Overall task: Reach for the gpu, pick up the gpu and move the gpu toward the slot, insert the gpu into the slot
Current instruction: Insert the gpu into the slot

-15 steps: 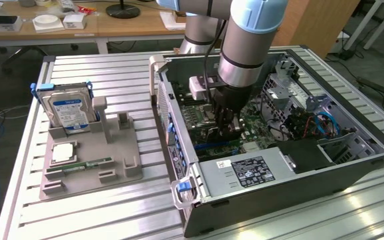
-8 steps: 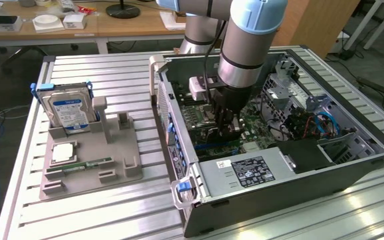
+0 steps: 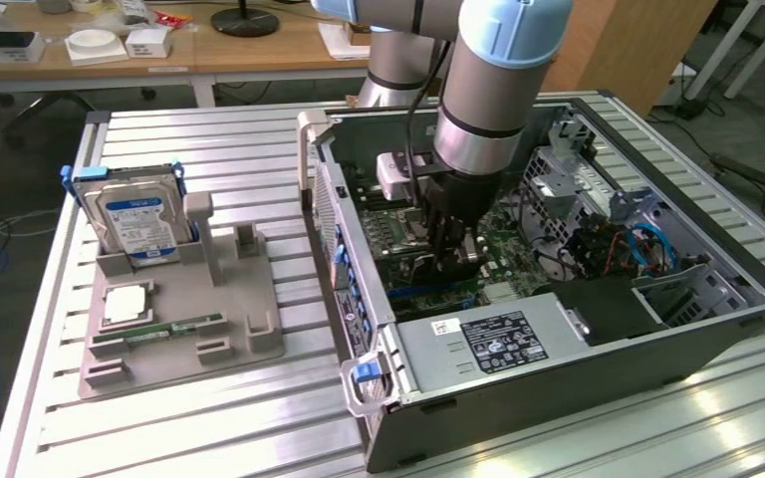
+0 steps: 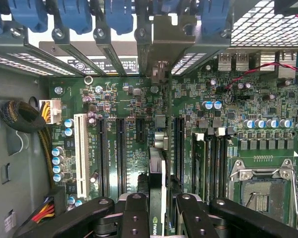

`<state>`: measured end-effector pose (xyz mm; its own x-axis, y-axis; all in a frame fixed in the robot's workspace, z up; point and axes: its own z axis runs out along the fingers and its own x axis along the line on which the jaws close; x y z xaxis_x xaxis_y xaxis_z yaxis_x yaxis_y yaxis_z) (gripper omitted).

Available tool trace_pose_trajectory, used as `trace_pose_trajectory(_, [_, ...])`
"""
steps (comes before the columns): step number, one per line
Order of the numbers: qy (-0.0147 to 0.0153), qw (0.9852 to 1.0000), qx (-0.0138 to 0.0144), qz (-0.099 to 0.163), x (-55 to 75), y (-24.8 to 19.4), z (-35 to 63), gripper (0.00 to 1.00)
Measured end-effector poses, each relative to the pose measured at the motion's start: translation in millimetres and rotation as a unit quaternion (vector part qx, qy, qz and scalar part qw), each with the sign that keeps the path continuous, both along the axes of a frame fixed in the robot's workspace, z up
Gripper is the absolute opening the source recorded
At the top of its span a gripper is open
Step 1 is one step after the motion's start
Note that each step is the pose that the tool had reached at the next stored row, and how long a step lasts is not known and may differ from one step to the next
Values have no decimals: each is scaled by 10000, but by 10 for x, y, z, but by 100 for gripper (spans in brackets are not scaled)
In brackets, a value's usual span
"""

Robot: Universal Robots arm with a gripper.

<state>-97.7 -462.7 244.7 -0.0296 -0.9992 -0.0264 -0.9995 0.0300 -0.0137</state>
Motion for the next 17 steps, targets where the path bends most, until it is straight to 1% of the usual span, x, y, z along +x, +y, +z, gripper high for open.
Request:
trace_pose_trajectory(7, [1, 10000, -1, 0, -30, 0, -3, 26])
trace_pose_trajectory(13, [2, 10000, -1, 0, 14, -1, -4, 26])
trace_pose_trajectory(15, [0, 10000, 0, 1, 0, 0, -5, 26])
trace_pose_trajectory(16, [1, 9999, -1, 135, -15, 2, -13, 26])
trace_pose_trajectory(17, [1, 9999, 0, 135, -15, 2, -13, 26])
